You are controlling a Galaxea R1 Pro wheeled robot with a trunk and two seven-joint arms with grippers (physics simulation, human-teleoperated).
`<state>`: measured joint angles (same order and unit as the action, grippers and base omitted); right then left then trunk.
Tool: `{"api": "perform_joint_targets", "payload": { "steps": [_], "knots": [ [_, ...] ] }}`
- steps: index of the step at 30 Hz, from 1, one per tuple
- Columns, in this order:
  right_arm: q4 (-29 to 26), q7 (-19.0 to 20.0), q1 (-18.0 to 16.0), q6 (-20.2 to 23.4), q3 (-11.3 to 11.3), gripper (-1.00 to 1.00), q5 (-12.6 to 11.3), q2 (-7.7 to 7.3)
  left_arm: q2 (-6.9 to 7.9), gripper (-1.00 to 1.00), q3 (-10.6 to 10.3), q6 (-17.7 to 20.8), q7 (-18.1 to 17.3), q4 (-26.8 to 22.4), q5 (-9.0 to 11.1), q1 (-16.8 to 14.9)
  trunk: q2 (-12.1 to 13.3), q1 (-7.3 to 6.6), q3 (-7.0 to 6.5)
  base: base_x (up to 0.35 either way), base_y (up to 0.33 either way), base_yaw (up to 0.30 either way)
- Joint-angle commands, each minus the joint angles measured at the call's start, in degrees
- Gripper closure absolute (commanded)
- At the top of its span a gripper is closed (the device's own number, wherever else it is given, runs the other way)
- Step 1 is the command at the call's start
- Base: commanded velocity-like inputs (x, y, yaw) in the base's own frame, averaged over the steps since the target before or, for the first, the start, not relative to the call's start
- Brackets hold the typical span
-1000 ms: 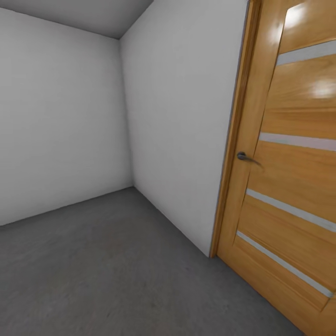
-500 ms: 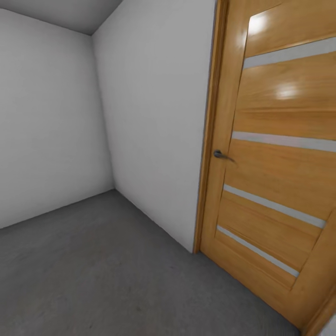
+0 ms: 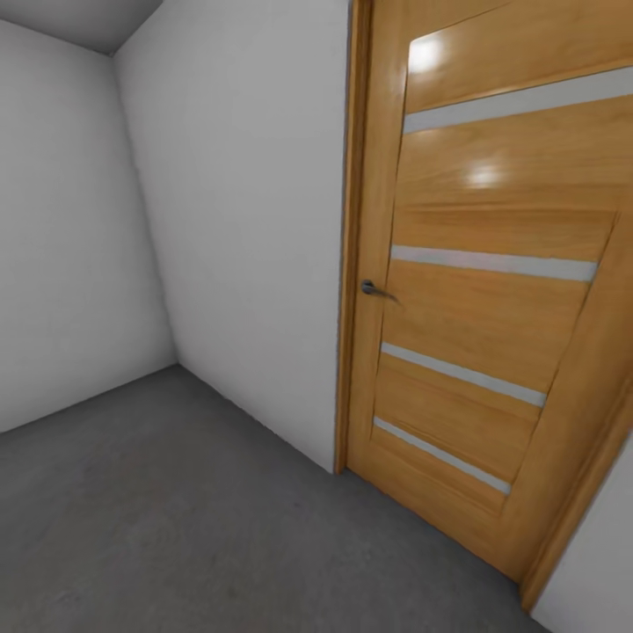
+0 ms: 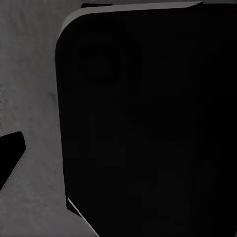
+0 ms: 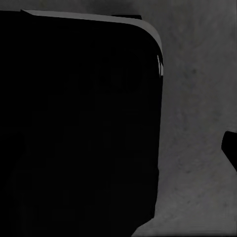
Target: Move the two storage containers from the living room to the garage. In the garage, place one container on the floor and stack the other container on top of it (either order is fine).
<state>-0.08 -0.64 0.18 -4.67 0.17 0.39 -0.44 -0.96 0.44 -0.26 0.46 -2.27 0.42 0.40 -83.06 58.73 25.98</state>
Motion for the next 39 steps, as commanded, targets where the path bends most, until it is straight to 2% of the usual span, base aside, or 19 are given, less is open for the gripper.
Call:
{"api": "perform_joint_targets", "payload": {
  "steps": [1,6,11,39],
  "knots": [
    [0.0,-0.1,0.0,-0.2,0.0,-1.00,0.0,0.00,-0.01,-1.00,0.0,0.0,0.1,-0.1,0.0,0.0,0.0,0.00,0.03,0.000,0.000,-0.278],
    [0.0,-0.1,0.0,-0.2,0.0,-1.00,0.0,0.00,-0.01,-1.00,0.1,0.0,0.0,-0.1,0.1,0.0,0.0,0.00,0.03,0.000,0.000,-0.271],
    [0.0,-0.1,0.0,-0.2,0.0,-1.00,0.0,-0.03,-0.01,-1.00,0.0,-0.1,-0.1,-0.1,0.0,0.0,0.0,0.00,0.03,0.183,0.000,-0.072],
    [0.0,-0.1,0.0,-0.2,0.0,-1.00,0.0,-0.03,-0.01,-1.00,0.0,-0.1,-0.1,-0.1,0.0,0.0,0.0,0.00,0.03,0.327,0.000,-0.003]
  ]
}}
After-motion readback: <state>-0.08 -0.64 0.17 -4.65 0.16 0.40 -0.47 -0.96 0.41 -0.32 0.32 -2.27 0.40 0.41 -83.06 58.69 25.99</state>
